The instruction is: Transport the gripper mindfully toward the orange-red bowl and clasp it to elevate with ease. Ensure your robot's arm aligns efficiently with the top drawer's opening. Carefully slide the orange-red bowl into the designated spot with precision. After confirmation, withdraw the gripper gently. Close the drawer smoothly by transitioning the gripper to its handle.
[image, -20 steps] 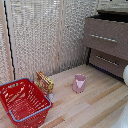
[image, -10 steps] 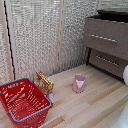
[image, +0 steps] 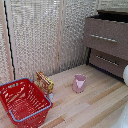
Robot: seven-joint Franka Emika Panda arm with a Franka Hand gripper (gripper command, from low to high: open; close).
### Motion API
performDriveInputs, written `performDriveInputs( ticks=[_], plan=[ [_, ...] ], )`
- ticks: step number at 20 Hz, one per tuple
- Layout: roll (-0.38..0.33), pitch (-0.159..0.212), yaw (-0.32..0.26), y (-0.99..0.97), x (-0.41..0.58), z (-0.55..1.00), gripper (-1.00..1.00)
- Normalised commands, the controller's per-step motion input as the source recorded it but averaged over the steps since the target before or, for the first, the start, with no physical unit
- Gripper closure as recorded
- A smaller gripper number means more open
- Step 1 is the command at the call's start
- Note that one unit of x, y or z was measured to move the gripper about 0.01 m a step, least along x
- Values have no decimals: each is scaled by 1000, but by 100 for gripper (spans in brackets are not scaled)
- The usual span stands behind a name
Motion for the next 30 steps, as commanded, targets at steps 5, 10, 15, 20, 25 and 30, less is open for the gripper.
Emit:
performDriveInputs(
  ticks=[5,10,15,20,25,30],
  plan=[
    [-375,95,46,329,0,-222,-100],
    [-375,48,17,403,0,-311,-100],
    [-375,52,9,377,-25,-259,-100],
    [-375,85,21,313,-118,-182,-100],
    [-375,105,41,274,-145,-154,-100],
    [-375,125,51,243,-195,-120,-100]
  ],
)
